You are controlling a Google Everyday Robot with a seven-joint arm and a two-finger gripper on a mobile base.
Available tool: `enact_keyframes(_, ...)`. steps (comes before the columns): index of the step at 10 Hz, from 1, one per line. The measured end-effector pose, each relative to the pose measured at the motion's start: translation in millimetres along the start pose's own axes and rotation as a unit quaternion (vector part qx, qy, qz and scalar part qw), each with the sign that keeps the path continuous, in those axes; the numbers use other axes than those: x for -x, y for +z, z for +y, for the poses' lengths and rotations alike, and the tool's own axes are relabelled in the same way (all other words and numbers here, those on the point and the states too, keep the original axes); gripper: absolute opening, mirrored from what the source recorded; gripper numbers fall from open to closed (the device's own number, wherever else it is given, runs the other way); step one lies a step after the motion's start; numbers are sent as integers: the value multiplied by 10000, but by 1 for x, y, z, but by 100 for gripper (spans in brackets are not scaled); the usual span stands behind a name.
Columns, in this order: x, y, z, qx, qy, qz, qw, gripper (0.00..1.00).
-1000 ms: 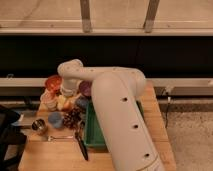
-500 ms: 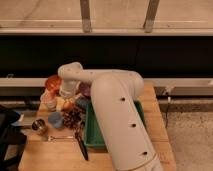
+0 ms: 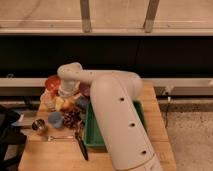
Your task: Place apple in plastic cup
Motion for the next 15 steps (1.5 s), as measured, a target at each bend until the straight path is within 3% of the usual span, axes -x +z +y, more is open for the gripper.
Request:
enact_keyframes(3,-5,-6,-2,-73,-28,15,10000,28)
enact_keyframes(6,-7,-30,-9,-205,7,-33,9998,2)
enact_keyframes(11,-5,-92,2,-338,-216,-166,9991,0)
enact_keyframes(15,-17,-102,48,-174,-544,1,9984,0)
